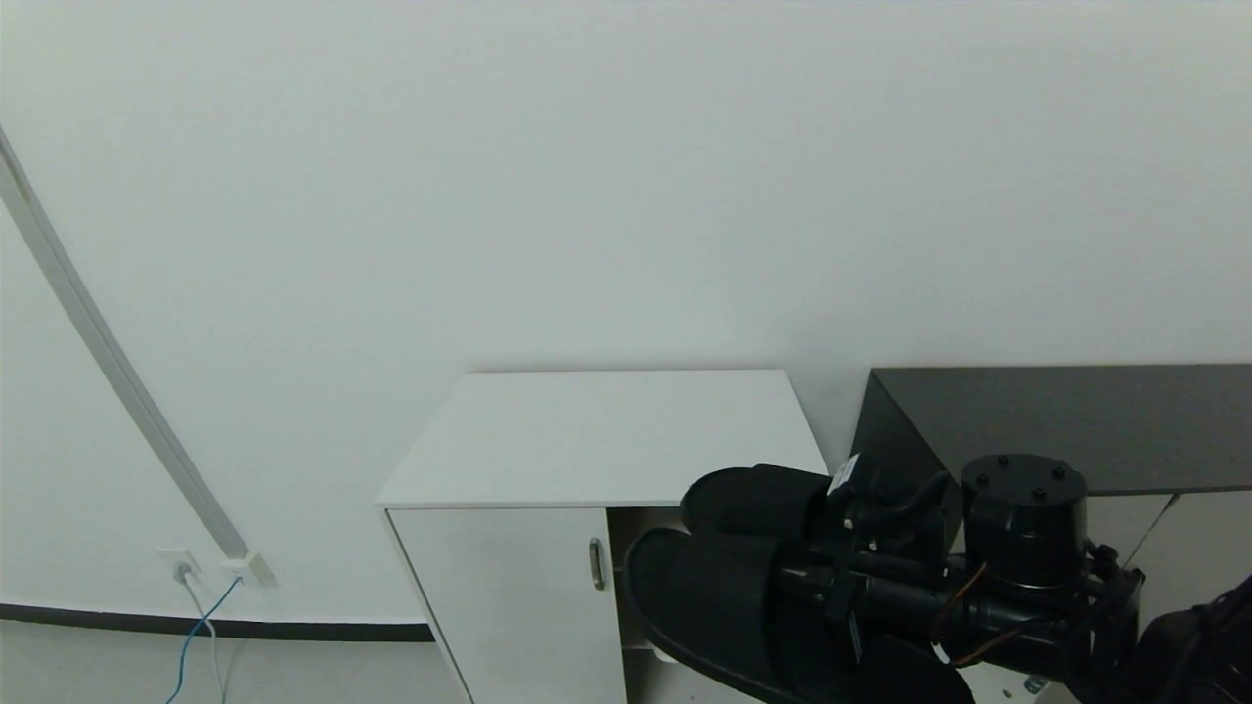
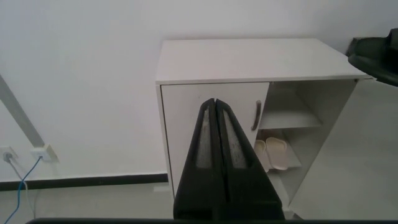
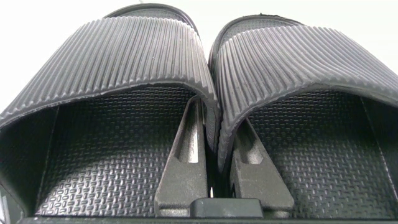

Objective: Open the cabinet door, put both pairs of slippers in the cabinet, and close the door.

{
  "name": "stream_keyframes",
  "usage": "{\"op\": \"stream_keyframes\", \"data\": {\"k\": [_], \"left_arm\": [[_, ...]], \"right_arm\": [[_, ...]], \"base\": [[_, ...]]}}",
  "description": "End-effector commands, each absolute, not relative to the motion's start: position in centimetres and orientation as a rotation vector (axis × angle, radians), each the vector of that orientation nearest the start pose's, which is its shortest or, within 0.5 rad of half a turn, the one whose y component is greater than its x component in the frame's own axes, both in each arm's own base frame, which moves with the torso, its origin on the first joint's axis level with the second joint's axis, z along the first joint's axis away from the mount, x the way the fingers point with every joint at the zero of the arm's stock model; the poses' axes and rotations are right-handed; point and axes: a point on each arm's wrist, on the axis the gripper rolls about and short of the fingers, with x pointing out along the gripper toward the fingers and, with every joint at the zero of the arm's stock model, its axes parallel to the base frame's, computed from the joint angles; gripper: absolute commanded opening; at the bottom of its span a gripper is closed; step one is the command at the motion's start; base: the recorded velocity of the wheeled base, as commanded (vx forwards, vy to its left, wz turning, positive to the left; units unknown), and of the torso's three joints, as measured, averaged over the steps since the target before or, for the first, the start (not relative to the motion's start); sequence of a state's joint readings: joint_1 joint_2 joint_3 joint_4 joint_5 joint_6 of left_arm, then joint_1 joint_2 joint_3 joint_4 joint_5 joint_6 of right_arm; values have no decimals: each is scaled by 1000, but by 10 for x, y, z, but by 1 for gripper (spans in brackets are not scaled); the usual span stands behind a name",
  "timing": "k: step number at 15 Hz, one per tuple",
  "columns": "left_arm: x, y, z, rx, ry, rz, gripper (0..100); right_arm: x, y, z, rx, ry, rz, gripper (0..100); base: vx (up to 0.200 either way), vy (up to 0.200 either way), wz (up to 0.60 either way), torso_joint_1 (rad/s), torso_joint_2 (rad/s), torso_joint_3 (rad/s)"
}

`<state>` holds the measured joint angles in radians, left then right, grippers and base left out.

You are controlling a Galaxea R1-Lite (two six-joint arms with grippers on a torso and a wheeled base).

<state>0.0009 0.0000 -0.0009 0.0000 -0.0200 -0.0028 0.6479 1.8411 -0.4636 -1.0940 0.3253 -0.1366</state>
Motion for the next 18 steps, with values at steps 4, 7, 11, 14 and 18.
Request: {"op": "stream_keyframes", "data": {"k": [4, 7, 11, 14, 18], "left_arm": [[-23, 0, 75, -3, 0, -18, 0], [-23, 0, 76, -3, -2, -18, 0], [-23, 0, 76, -3, -2, -18, 0], [-23, 0, 75, -3, 0, -18, 0], [-23, 0, 76, -3, -2, -18, 0]], "right_arm": [[222, 177, 102, -177, 229, 985, 0], [222, 177, 102, -180, 229, 986, 0], [221, 176, 102, -181, 231, 986, 0], [221, 178, 101, -182, 234, 991, 0], [220, 177, 100, -182, 238, 991, 0]], "base": [[0, 0, 0, -103, 230, 117], [0, 0, 0, -147, 346, 186], [0, 0, 0, -154, 340, 188], [0, 0, 0, -160, 362, 201], [0, 0, 0, -167, 375, 210]]}}
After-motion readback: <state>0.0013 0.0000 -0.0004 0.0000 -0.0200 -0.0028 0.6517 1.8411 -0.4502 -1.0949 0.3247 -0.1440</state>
